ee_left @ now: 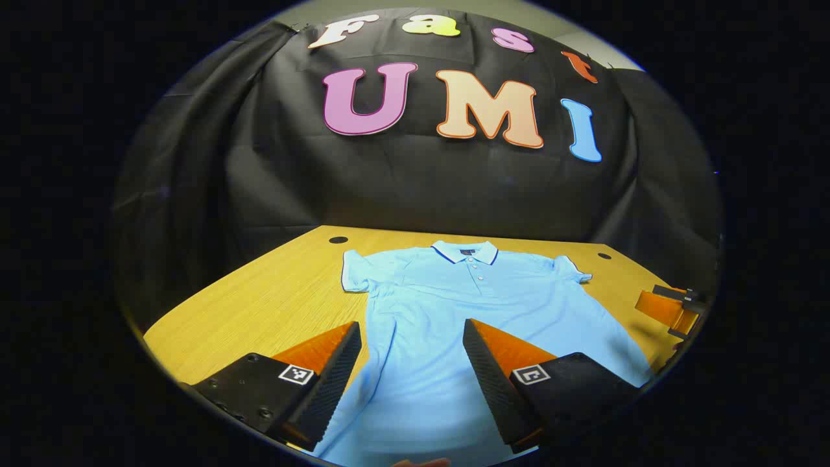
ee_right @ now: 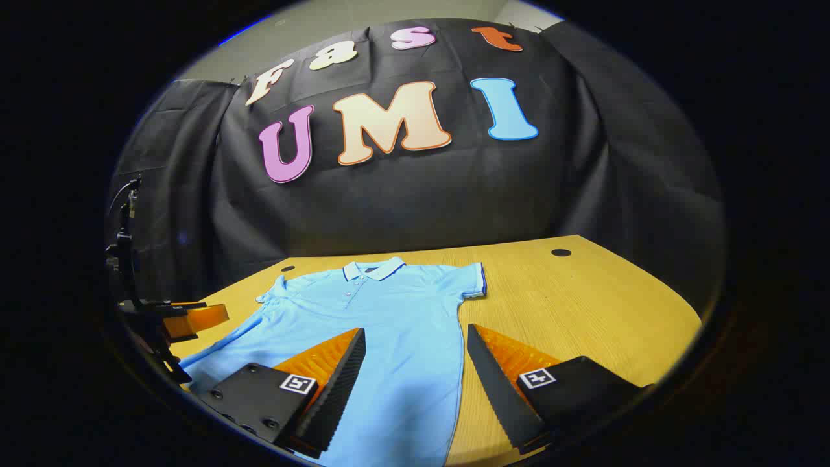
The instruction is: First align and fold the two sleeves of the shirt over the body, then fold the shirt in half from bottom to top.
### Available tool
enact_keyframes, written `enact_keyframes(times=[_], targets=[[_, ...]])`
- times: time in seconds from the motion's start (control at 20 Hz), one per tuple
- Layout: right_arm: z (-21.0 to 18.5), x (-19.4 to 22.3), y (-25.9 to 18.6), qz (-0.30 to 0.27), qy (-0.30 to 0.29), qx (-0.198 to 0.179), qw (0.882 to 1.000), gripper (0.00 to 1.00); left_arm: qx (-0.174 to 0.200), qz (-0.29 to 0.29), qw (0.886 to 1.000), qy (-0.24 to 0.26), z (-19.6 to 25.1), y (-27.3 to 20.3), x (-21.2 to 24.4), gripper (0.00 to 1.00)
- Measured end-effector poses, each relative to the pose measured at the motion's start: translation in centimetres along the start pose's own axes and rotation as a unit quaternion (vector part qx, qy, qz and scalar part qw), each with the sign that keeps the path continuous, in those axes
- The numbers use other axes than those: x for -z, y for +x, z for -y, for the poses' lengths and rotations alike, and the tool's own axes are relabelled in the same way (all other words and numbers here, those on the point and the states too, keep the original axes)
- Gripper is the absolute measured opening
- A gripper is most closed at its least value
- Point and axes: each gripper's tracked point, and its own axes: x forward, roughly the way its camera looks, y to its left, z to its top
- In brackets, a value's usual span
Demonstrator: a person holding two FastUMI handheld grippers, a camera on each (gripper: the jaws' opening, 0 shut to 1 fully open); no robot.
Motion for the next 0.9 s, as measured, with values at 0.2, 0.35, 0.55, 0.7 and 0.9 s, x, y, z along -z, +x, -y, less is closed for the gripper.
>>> enact_keyframes(times=[0.2, 0.35, 0.55, 0.7, 0.9], targets=[[0.4, -0.4, -0.3, 0.0, 0.004, 0.005, 1.0, 0.98, 0.008, 0.008, 1.0, 0.005, 0.4, 0.1, -0.5, 0.95], [0.6, -0.7, -0.6, 0.002, 0.003, 0.012, 1.0, 0.98, 0.022, 0.007, 1.0, 0.007, 1.2, 0.2, -0.6, 0.94], [1.2, -1.3, -0.8, 0.009, -0.005, 0.022, 1.0, 0.98, 0.035, 0.006, 0.999, 0.013, 1.6, 0.1, -0.9, 0.95], [1.3, -1.5, -0.5, 0.0, 0.002, 0.019, 1.0, 0.98, 0.037, 0.005, 0.999, 0.01, 1.6, 0.1, -0.6, 0.94], [1.0, -2.1, 0.6, -0.017, 0.023, 0.002, 1.0, 0.98, 0.032, -0.002, 0.999, 0.005, 0.9, -0.1, 0.0, 0.95]])
